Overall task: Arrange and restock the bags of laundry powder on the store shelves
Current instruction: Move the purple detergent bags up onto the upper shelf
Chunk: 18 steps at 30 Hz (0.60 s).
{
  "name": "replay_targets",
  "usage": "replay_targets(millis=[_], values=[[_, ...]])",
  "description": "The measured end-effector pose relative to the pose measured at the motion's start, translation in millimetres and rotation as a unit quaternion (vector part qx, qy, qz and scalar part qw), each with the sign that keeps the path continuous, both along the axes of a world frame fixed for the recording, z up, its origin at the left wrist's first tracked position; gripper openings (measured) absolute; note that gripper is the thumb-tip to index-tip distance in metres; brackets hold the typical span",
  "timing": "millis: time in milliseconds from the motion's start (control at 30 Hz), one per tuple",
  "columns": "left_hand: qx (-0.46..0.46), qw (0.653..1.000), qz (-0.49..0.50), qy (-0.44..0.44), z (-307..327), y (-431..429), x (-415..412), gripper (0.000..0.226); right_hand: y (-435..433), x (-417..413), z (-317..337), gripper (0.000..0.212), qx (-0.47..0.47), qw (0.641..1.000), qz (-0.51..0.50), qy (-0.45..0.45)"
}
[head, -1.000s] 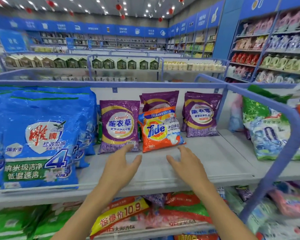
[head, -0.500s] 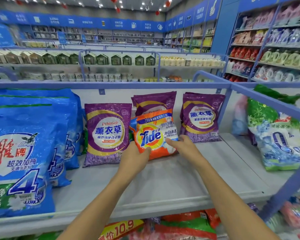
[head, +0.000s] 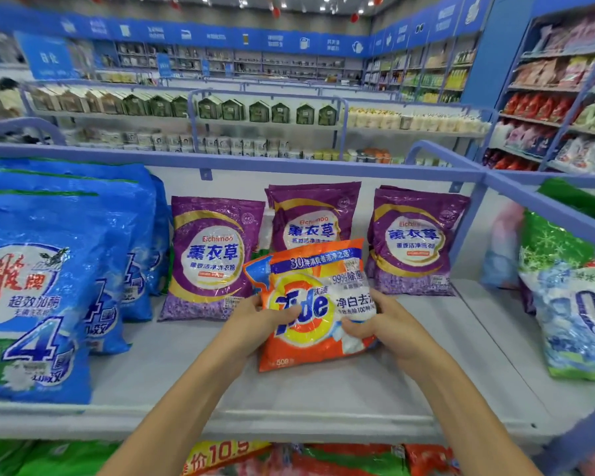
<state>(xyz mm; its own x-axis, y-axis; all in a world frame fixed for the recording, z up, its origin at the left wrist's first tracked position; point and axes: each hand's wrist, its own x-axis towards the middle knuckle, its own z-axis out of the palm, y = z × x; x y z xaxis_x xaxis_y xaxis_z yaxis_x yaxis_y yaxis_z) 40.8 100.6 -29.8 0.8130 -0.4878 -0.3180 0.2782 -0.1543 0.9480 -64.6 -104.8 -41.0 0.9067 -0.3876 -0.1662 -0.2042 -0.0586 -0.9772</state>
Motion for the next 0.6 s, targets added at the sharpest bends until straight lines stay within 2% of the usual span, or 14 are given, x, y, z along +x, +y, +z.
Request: replay_targets(millis=[167, 300, 433, 533, 600], values=[[-0.013, 0.996, 0.078, -0.048, 8, 39, -4, 0.025, 36, 0, 18, 0.033, 0.077, 0.992, 0.097, -0.015], [0.013, 0.980, 0.173, -0.101, 13, 83, 9, 0.023, 83, 28, 30, 0.021, 0.067, 0.983, 0.172, -0.008], [0.056, 0.952, 0.254, -0.160, 11, 117, 28, 0.014, 125, 59, 26, 0.018, 0.091, 0.977, 0.194, 0.004], [0.103, 0.935, 0.283, -0.189, 5, 125, 35, 0.031, 140, 73, 21, 0.017, 0.110, 0.974, 0.193, 0.032], [0.125, 0.925, 0.292, -0.209, 0, 125, 34, 0.031, 139, 75, 22, 0.013, 0.094, 0.974, 0.200, 0.049]])
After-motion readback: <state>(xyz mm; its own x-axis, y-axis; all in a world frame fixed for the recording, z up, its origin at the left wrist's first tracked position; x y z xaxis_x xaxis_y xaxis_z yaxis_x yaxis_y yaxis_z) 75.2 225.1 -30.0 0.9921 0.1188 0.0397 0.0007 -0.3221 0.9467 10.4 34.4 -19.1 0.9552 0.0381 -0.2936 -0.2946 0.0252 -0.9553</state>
